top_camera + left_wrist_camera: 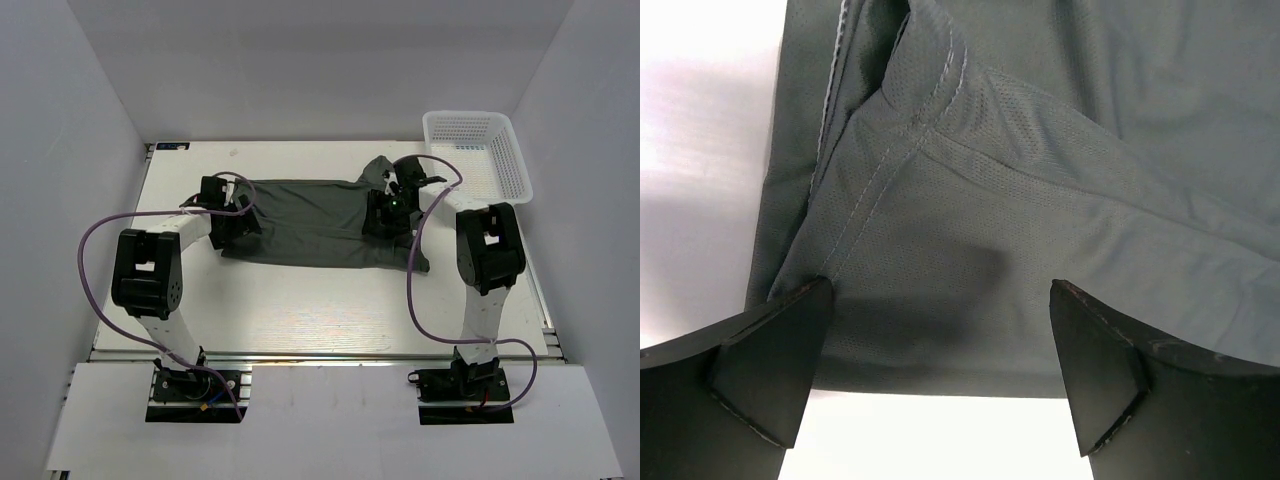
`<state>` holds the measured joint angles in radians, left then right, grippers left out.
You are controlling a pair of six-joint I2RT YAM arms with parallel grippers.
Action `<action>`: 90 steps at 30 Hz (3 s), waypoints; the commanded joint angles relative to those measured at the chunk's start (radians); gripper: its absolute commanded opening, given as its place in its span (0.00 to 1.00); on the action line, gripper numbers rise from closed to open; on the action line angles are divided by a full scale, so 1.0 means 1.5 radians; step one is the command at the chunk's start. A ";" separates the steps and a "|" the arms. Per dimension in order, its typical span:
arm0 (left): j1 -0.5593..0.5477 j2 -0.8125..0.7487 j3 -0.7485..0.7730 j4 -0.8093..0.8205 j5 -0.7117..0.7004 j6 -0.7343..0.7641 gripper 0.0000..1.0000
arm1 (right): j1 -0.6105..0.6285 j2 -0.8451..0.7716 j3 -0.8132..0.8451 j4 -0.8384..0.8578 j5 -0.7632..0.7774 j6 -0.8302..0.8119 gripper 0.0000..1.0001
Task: Fold and stack the t-shirts
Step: Fold the flattened tshirt in 1/3 of the way
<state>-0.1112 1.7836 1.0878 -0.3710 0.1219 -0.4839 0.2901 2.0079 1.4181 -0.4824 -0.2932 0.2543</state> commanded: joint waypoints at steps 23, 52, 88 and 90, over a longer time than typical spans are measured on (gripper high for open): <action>-0.002 0.036 -0.026 -0.024 -0.042 0.042 1.00 | -0.003 -0.060 0.085 0.145 0.075 0.010 0.78; 0.006 -0.056 -0.129 -0.045 -0.116 0.017 1.00 | -0.133 -0.301 -0.479 0.225 0.080 0.164 0.83; 0.001 -0.374 -0.206 -0.045 -0.037 -0.054 1.00 | -0.144 -0.585 -0.535 0.139 0.041 0.108 0.87; 0.001 -0.337 -0.164 -0.064 -0.043 -0.041 1.00 | -0.138 -0.559 -0.475 0.141 0.040 0.101 0.90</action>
<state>-0.1177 1.2411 0.7456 -0.4473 0.0895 -0.5510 0.0715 1.1397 0.5686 -0.2760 -0.2539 0.4362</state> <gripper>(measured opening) 0.997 0.896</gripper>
